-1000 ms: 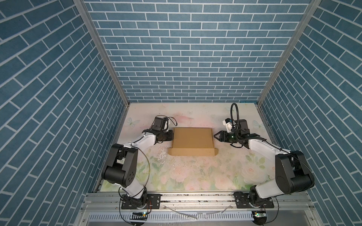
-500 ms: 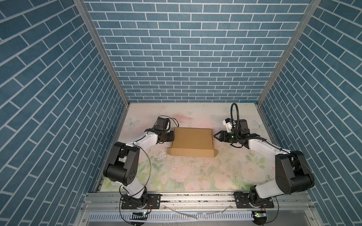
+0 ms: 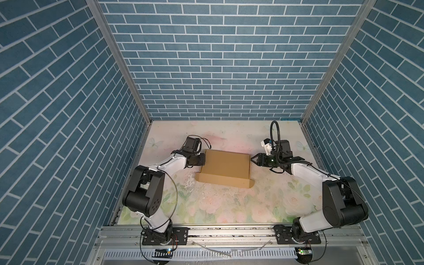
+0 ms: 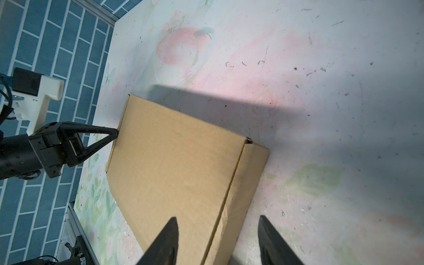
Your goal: Fold the paper box
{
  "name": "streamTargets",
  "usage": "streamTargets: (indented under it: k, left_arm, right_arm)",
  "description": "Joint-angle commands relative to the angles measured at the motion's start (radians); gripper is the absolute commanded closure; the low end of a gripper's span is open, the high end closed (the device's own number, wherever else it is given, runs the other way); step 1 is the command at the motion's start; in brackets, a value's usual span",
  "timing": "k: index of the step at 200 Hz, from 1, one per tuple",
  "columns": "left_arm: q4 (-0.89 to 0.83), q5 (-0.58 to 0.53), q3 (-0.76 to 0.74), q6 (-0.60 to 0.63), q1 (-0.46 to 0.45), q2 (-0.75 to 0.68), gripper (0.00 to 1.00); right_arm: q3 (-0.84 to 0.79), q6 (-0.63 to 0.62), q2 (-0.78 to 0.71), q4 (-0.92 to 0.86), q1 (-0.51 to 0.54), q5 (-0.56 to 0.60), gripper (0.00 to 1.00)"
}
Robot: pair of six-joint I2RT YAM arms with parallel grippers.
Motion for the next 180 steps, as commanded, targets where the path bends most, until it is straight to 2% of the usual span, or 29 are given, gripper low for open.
streamTargets:
  k: [1, 26, 49, 93, 131, 180]
  left_arm:
    - [-0.063, -0.036, 0.026, 0.018, -0.016, 0.025, 0.92]
    - [-0.081, -0.058, 0.041, 0.024, -0.030, 0.035, 0.86]
    - [-0.090, -0.072, 0.050, 0.027, -0.040, 0.045, 0.85]
    - [-0.096, -0.088, 0.058, 0.022, -0.042, 0.043, 0.94]
    - [-0.073, -0.094, 0.045, 0.001, -0.042, 0.018, 0.96]
    - [0.002, -0.038, -0.001, -0.043, -0.020, 0.006, 0.97]
  right_arm:
    - [-0.016, 0.011, -0.002, 0.013, -0.004, -0.010, 0.44]
    - [-0.020, 0.010, -0.005, 0.015, -0.004, -0.009, 0.44]
    - [-0.022, 0.010, -0.006, 0.016, -0.005, -0.008, 0.44]
    - [-0.029, 0.010, -0.015, 0.014, -0.007, -0.004, 0.44]
    - [-0.040, 0.031, -0.035, 0.016, -0.017, -0.005, 0.43]
    - [-0.073, 0.096, -0.058, 0.043, -0.031, -0.065, 0.34]
